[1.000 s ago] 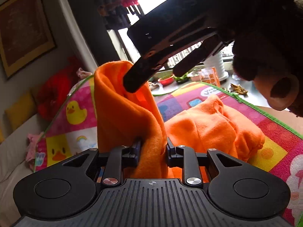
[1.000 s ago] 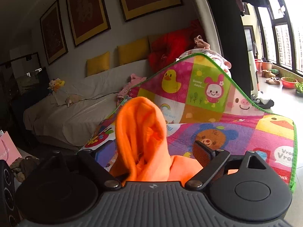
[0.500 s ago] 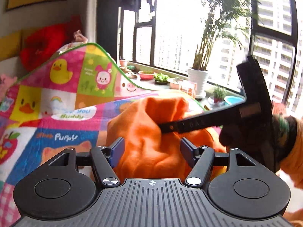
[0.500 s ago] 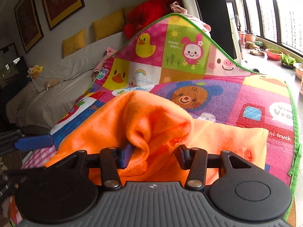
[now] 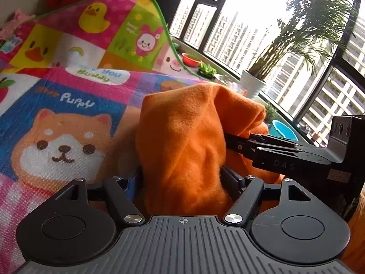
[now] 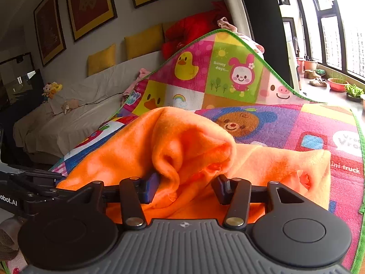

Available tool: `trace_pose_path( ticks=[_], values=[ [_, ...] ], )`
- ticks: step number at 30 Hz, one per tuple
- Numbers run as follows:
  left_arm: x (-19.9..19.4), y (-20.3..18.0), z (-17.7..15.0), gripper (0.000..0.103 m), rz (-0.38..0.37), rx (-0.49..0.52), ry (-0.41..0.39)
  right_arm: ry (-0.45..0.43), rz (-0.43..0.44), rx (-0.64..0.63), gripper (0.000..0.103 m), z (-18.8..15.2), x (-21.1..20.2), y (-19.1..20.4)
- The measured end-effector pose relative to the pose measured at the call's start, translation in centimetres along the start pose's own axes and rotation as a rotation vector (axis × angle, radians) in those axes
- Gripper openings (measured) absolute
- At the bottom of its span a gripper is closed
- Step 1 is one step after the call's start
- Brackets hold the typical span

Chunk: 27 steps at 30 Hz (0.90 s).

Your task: Fold clothes

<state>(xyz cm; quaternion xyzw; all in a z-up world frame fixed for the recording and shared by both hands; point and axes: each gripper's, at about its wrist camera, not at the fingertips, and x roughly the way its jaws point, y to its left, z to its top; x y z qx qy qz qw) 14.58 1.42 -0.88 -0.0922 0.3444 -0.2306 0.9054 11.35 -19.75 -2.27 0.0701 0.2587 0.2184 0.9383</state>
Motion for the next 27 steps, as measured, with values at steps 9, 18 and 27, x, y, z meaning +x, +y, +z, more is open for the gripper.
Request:
trace_pose_path(
  ticks=[9,18,27],
  values=[
    [-1.5,3.1,-0.1,0.068,0.045,-0.089,-0.017,0.019,0.106,-0.051,0.051,1.0,4.5,3.7],
    [-3.9,5.1,-0.3,0.068,0.121,-0.119,-0.038,0.033,0.154,-0.138,0.052,3.0,4.9,6.4],
    [-3.3,4.5,-0.6,0.069,0.153,-0.061,-0.048,-0.103,0.031,-0.268,0.056,7.2,1.5,8.1]
  ],
)
